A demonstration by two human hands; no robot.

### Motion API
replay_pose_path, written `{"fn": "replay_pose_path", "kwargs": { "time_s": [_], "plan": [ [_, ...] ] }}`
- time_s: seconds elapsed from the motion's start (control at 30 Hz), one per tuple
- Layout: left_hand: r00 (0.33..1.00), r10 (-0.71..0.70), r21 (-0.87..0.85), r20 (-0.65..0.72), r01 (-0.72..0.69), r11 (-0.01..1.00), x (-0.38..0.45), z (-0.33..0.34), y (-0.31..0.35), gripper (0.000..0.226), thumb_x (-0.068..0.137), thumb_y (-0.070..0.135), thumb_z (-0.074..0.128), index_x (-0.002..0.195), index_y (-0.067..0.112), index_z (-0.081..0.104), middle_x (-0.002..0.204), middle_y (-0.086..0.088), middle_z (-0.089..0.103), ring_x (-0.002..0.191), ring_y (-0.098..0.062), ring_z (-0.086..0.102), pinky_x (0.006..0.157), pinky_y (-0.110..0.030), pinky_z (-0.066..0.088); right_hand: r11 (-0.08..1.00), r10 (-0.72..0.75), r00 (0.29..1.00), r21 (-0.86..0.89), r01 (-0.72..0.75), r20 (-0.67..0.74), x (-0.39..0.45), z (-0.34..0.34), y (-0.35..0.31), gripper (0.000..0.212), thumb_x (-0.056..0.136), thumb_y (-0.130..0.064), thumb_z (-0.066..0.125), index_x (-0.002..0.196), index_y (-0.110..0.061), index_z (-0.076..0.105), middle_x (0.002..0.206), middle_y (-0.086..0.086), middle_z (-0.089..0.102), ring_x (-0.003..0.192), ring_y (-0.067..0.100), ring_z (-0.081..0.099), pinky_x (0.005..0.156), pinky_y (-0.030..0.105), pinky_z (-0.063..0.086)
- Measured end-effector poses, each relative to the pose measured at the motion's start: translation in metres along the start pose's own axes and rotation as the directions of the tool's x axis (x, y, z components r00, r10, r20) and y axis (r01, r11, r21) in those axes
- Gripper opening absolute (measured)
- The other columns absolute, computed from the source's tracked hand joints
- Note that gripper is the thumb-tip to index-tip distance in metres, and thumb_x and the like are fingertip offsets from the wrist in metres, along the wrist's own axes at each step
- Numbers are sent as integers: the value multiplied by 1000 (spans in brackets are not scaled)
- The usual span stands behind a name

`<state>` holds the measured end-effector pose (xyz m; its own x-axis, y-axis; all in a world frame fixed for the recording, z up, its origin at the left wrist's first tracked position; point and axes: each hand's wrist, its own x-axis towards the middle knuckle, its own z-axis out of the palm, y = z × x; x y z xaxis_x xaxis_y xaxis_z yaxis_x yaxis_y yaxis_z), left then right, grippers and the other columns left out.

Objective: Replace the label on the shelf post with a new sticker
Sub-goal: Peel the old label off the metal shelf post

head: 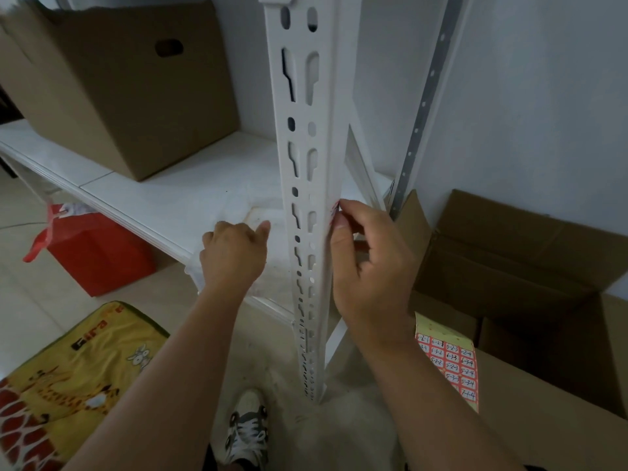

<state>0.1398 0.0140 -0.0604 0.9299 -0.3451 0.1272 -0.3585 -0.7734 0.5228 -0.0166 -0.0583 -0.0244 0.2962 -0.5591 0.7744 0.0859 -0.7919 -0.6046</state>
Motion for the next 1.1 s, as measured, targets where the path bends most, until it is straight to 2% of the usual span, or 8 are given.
{"fn": "replay_pose_path", "kwargs": {
  "time_s": [0.2, 0.33, 0.47, 0.53, 0.63, 0.77, 0.9, 1.1],
  "plan": [
    [1000, 15, -306, 18, -9, 952, -2, 5, 15, 29, 98, 20, 48, 127, 21, 47, 135, -10, 40, 122, -30, 43, 104, -41, 39, 994, -100, 994, -42, 98, -48, 4, 0, -2, 24, 94, -17, 55, 105, 1, 68, 95, 10, 72, 88, 10, 62, 75, 6, 48],
    [992, -39, -699, -123, -58, 713, -26, -14, 48, 29, 103, 35, 32, 96, 18, 55, 93, 4, 61, 84, -10, 59, 83, -33, 49, 988, -130, 991, -85, 126, -43, 7, -1, -1, 24, 93, -18, 56, 101, 1, 69, 92, 10, 73, 88, 12, 61, 77, 3, 44],
    [972, 106, -842, -208, -233, 486, -58, -25, 71, 55, 96, 53, 25, 97, 8, 56, 93, -17, 63, 90, -30, 62, 81, -47, 53, 987, -130, 991, -101, 125, -37, 8, 0, 1, 24, 93, -19, 56, 99, 0, 69, 91, 9, 72, 86, 13, 61, 76, 5, 45],
    [946, 187, -839, -265, -322, 438, -69, -23, 77, 45, 90, 54, 29, 100, 18, 52, 91, -5, 61, 87, -22, 61, 76, -39, 54, 993, -98, 995, -65, 97, -17, 8, -1, 1, 25, 93, -21, 55, 100, -1, 68, 92, 9, 72, 89, 13, 60, 76, 5, 46],
    [930, 221, -832, -294, -363, 419, -77, -19, 82, 45, 84, 47, 36, 117, 18, 45, 90, 18, 55, 84, -3, 56, 70, -25, 51, 998, 15, 999, 55, -18, 43, 9, -3, 0, 20, 94, -21, 56, 103, -6, 67, 97, 2, 70, 92, 6, 60, 72, 3, 47],
    [934, 221, -845, -282, -351, 402, -79, -19, 82, 46, 85, 32, 39, 127, 14, 40, 97, 12, 54, 86, -3, 56, 69, -24, 51, 899, 280, 940, 289, -328, 198, 13, -7, -11, 10, 93, -20, 59, 94, -29, 61, 90, -24, 61, 89, -6, 61, 66, 7, 48],
    [921, 240, -822, -306, -383, 423, -82, -19, 84, 50, 85, 29, 40, 133, 16, 36, 111, 6, 52, 95, -2, 55, 72, -17, 49, 831, 355, 895, 347, -434, 271, 18, -9, -16, 21, 92, -22, 59, 86, -42, 59, 83, -28, 62, 88, -6, 61, 66, 8, 48],
    [853, 233, -549, -468, -486, 680, -86, -8, 88, 71, 93, 20, 46, 152, 10, 8, 132, 6, 32, 111, 11, 38, 85, -2, 36, 670, 475, 811, 456, -585, 343, 20, -14, -15, 40, 96, -16, 45, 71, -35, 70, 75, -19, 70, 81, 0, 65, 66, 12, 51]
  ]
}}
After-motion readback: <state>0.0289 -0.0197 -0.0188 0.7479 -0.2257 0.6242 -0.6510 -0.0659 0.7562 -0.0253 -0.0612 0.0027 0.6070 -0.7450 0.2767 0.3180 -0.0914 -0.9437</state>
